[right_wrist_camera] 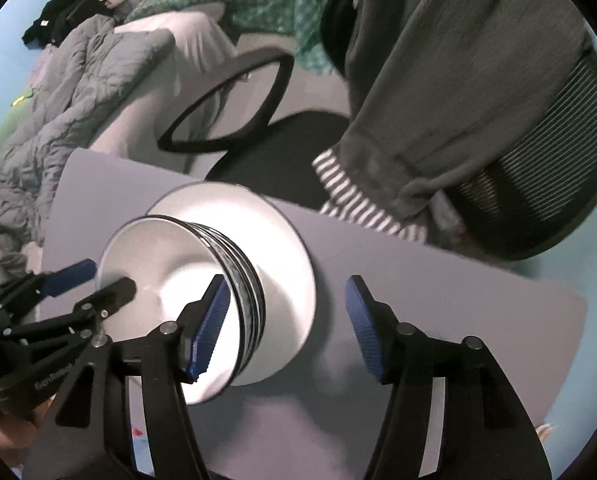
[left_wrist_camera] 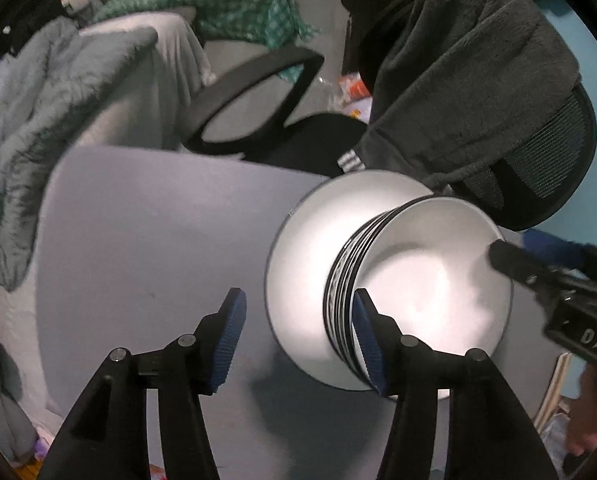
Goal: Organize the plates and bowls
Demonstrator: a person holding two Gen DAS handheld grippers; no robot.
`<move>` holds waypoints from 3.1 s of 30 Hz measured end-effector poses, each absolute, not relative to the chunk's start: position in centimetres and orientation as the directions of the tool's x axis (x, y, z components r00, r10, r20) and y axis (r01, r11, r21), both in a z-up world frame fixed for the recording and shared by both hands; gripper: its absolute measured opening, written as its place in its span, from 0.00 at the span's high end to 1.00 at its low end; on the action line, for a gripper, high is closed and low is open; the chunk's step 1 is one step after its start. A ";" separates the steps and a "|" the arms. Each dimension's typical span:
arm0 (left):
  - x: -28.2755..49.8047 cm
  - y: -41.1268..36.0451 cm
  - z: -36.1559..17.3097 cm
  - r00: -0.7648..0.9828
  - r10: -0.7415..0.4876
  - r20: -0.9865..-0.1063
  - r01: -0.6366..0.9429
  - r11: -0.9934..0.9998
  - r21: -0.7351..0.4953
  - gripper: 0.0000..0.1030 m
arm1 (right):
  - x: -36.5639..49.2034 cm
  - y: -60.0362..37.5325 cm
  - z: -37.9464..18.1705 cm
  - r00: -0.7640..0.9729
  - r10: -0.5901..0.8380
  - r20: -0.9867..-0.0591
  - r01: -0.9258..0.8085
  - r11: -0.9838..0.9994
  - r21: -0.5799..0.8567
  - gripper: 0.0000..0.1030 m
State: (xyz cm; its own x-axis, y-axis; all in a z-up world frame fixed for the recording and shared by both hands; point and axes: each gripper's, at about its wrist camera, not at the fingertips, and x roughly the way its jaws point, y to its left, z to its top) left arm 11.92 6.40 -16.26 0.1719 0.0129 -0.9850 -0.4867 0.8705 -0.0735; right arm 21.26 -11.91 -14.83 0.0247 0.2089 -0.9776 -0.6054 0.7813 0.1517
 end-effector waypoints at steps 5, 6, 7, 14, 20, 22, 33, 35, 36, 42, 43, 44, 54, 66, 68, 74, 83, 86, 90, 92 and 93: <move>11.1 6.6 -12.0 0.257 0.070 -0.964 -0.495 0.866 -0.070 0.38 | 21.0 -12.8 -10.2 0.139 0.228 -0.964 -0.610 0.787 0.098 0.43; 10.8 6.7 -10.8 0.277 0.076 -0.958 -0.500 0.863 -0.076 0.38 | 21.0 -13.2 -9.1 0.147 0.244 -0.959 -0.599 0.793 0.110 0.43; 10.5 6.8 -10.0 0.296 0.079 -0.952 -0.501 0.861 -0.084 0.37 | 21.0 -13.4 -8.6 0.151 0.254 -0.955 -0.593 0.796 0.118 0.43; 9.0 6.6 -4.1 0.387 0.089 -0.918 -0.462 0.880 -0.110 0.22 | 19.9 -15.0 -2.8 0.213 0.316 -0.924 -0.547 0.822 0.156 0.42; 7.1 5.1 -0.9 0.432 0.098 -0.896 -0.400 0.912 -0.094 0.20 | 17.5 -16.2 0.2 0.268 0.317 -0.910 -0.547 0.827 0.127 0.41; 6.3 4.8 -0.1 0.451 0.077 -0.889 -0.378 0.919 -0.112 0.17 | 16.5 -16.4 1.2 0.289 0.314 -0.904 -0.546 0.830 0.114 0.41; 1.9 3.2 4.1 0.538 0.048 -0.842 -0.351 0.920 -0.172 0.17 | 12.6 -18.1 4.4 0.333 0.340 -0.879 -0.473 0.867 0.157 0.41; 1.4 2.9 4.5 0.549 0.046 -0.834 -0.344 0.922 -0.176 0.17 | 12.2 -18.6 4.6 0.338 0.338 -0.878 -0.452 0.877 0.163 0.41; 1.1 2.7 4.6 0.552 0.051 -0.832 -0.343 0.923 -0.171 0.17 | 11.9 -18.9 4.7 0.340 0.338 -0.878 -0.442 0.881 0.168 0.41; 0.4 1.7 5.0 0.559 0.077 -0.826 -0.337 0.931 -0.142 0.17 | 10.8 -19.8 4.9 0.346 0.331 -0.878 -0.426 0.889 0.167 0.41; 0.3 1.7 5.0 0.557 0.080 -0.827 -0.340 0.930 -0.139 0.17 | 10.6 -19.9 4.9 0.344 0.328 -0.880 -0.424 0.890 0.167 0.41; 0.3 1.7 5.0 0.552 0.083 -0.830 -0.344 0.929 -0.135 0.17 | 10.4 -20.0 4.9 0.342 0.326 -0.881 -0.422 0.891 0.166 0.41; 0.0 1.6 5.1 0.542 0.093 -0.835 -0.347 0.930 -0.121 0.17 | 9.8 -21.1 5.1 0.350 0.311 -0.883 -0.398 0.903 0.160 0.41; 0.1 1.3 5.2 0.543 0.104 -0.834 -0.344 0.933 -0.108 0.17 | 9.7 -21.3 5.5 0.363 0.309 -0.879 -0.400 0.904 0.153 0.41; 0.1 1.3 5.2 0.542 0.104 -0.834 -0.346 0.932 -0.109 0.17 | 9.7 -21.3 5.5 0.359 0.309 -0.881 -0.403 0.902 0.153 0.41; 0.4 1.4 5.3 0.540 0.086 -0.837 -0.349 0.928 -0.130 0.17 | 9.9 -21.0 5.6 0.354 0.311 -0.882 -0.419 0.896 0.148 0.41; 0.6 1.4 5.3 0.538 0.094 -0.838 -0.358 0.925 -0.125 0.17 | 9.9 -20.9 5.6 0.351 0.311 -0.883 -0.423 0.894 0.147 0.41; 0.7 1.4 5.4 0.537 0.100 -0.837 -0.361 0.925 -0.121 0.17 | 9.9 -20.9 5.6 0.355 0.308 -0.883 -0.422 0.895 0.143 0.41; 1.0 1.0 5.6 0.540 0.133 -0.831 -0.369 0.925 -0.092 0.17 | 9.7 -20.8 5.4 0.355 0.304 -0.884 -0.425 0.895 0.136 0.41; 1.2 1.1 5.7 0.544 0.127 -0.829 -0.375 0.921 -0.105 0.17 | 9.7 -20.9 5.4 0.354 0.307 -0.883 -0.427 0.894 0.139 0.41; 1.3 1.1 5.7 0.545 0.127 -0.829 -0.378 0.920 -0.108 0.17 | 9.8 -20.9 5.3 0.356 0.305 -0.883 -0.429 0.893 0.136 0.41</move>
State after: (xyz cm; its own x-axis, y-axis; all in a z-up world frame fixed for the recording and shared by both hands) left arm 1.32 1.11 5.73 0.5452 0.1270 -0.8286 -0.3778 0.9196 -0.1077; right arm 9.77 -20.86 5.35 0.3561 0.3053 -0.8832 -0.4285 0.8932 0.1360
